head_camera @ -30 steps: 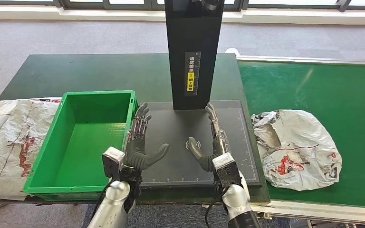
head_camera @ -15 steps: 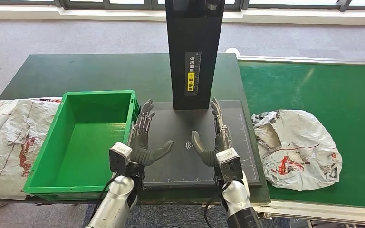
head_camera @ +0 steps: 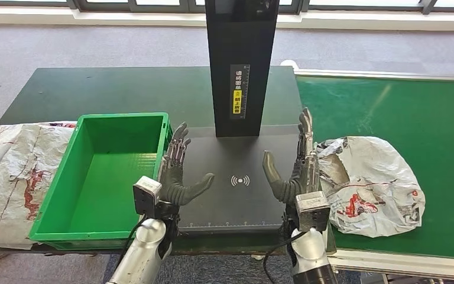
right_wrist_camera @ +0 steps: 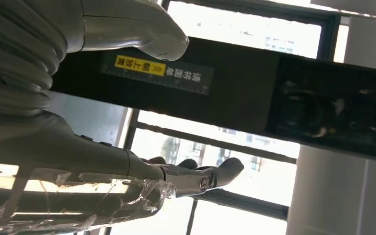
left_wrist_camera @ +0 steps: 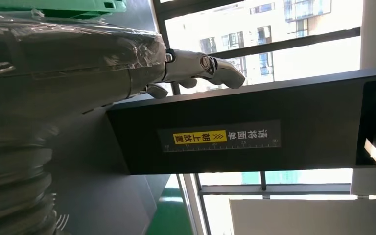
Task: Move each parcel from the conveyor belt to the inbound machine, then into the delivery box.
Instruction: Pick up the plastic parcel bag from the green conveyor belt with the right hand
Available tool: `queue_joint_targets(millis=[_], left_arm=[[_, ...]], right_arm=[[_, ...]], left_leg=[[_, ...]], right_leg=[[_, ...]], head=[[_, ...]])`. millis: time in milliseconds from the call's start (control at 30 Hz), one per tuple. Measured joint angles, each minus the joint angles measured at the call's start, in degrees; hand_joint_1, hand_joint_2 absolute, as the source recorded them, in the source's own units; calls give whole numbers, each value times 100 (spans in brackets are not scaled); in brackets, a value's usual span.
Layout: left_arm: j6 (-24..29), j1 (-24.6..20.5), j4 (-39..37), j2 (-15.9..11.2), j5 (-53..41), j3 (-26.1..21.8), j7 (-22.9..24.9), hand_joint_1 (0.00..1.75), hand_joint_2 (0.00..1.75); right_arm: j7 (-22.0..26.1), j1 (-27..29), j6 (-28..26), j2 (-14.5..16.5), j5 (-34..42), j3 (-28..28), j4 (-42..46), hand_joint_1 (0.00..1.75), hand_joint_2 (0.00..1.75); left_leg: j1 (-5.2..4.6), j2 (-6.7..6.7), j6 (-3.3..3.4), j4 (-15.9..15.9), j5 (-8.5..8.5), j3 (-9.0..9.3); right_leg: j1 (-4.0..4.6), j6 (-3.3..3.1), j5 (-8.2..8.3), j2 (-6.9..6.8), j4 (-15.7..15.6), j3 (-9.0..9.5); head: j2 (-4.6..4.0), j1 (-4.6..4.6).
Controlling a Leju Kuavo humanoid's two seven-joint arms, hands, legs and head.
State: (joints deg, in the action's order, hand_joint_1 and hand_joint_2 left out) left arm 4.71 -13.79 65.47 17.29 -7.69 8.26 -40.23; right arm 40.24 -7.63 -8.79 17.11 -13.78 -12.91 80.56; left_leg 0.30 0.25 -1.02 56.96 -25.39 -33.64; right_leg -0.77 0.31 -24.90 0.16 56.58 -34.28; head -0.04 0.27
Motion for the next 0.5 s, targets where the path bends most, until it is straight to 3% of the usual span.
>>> queue_joint_targets(millis=[167,333,500], left_arm=[[-46,13,45,1,19,-2,1,0,175],[-55,28,187,19,11,3,1,0,175],[67,18,432,28,33,177,-1,0,175]], right_arm=[[0,51,-203,0,155,20,313,0,175],[-2,90,-880,-3,508,23,646,0,175],[-2,98,-1643,-13,-180,25,746,0,175]], left_leg=[[0,1,0,0,0,0],[0,2,0,0,0,1],[0,3,0,0,0,1]], right_leg=[[0,0,0,0,0,0],[0,0,0,2,0,-1],[0,0,0,3,0,-1]], head=[[-1,-1],[0,0],[1,-1]])
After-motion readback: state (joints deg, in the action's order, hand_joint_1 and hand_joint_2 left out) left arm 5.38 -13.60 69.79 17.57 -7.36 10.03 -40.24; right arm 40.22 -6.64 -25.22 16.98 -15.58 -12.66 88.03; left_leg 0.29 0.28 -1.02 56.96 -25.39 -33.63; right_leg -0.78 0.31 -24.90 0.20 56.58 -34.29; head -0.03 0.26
